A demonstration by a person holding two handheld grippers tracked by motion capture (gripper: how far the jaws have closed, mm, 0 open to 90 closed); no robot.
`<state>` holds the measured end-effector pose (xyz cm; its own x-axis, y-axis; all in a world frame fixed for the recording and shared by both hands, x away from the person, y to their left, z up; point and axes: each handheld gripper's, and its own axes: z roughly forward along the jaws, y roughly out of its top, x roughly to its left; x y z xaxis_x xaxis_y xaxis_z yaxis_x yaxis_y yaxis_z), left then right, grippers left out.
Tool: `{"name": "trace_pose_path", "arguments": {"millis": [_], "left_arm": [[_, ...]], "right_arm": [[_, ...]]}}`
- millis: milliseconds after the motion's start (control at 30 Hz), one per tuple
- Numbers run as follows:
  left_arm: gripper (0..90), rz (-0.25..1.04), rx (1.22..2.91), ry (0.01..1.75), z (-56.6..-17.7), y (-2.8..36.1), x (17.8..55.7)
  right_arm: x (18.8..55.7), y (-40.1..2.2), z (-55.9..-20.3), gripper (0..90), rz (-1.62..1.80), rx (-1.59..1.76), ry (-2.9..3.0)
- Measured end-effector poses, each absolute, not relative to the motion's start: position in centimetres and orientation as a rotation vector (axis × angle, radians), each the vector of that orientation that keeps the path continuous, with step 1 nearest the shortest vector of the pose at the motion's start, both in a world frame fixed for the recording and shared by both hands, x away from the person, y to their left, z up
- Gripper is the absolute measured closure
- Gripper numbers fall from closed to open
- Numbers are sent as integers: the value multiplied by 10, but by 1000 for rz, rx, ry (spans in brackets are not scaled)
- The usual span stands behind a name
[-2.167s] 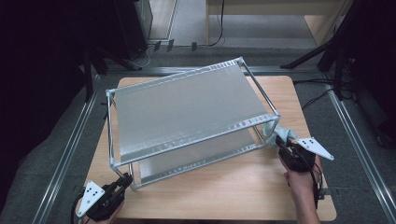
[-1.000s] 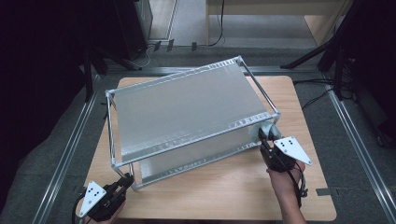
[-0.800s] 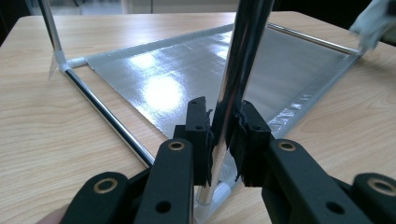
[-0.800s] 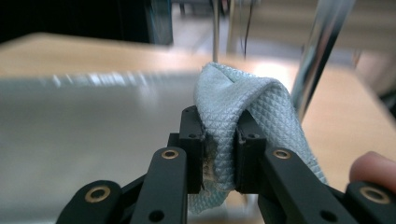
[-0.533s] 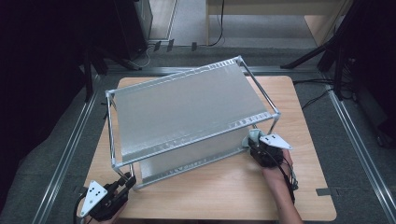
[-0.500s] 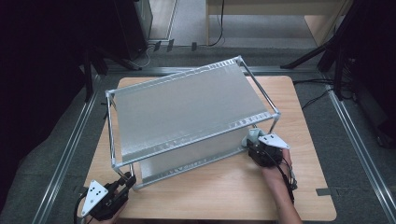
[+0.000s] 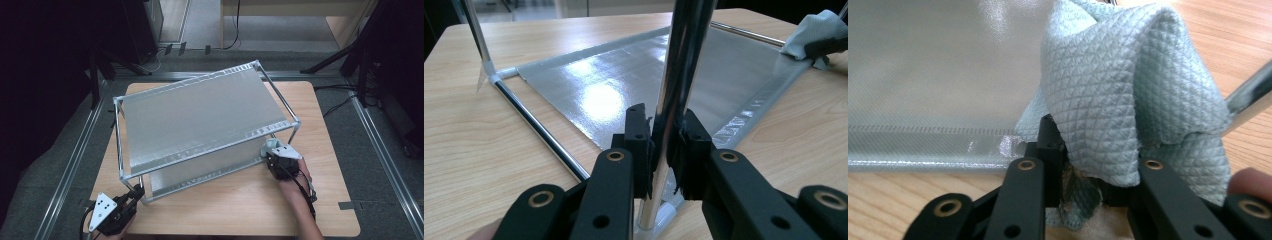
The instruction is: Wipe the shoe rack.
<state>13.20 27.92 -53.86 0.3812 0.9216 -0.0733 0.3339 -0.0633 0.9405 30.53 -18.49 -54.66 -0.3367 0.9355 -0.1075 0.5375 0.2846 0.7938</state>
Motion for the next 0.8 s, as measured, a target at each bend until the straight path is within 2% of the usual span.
{"name": "trace_pose_path", "arguments": {"millis": [267, 300, 333, 367, 433, 500, 533, 567, 633, 800], "left_arm": [[795, 686, 1643, 1102, -538, 279, 123], [795, 679, 1653, 1087, -537, 278, 122], [784, 678, 1650, 1077, -537, 277, 121], [718, 686, 1640, 1054, -535, 275, 120], [692, 690, 1632, 1049, -535, 274, 120], [680, 696, 1618, 1056, -534, 271, 120], [682, 702, 1622, 1060, -534, 270, 121], [729, 721, 1618, 1077, -534, 268, 121], [790, 710, 1614, 1080, -533, 269, 122], [796, 677, 1638, 1041, -532, 266, 125]], "right_arm": [[294, -192, -544, 769, 889, 1312, 2013], [292, -194, -544, 725, 893, 1318, 2015], [288, -195, -544, 604, 917, 1314, 2012], [284, -196, -545, 514, 980, 1293, 1982], [285, -196, -545, 502, 996, 1298, 1960], [289, -196, -545, 595, 1025, 1337, 1924], [291, -195, -547, 685, 1011, 1353, 1931], [293, -193, -550, 776, 976, 1340, 1951], [288, -193, -546, 807, 973, 1336, 1963], [268, -207, -529, 814, 999, 1325, 1948]]}}
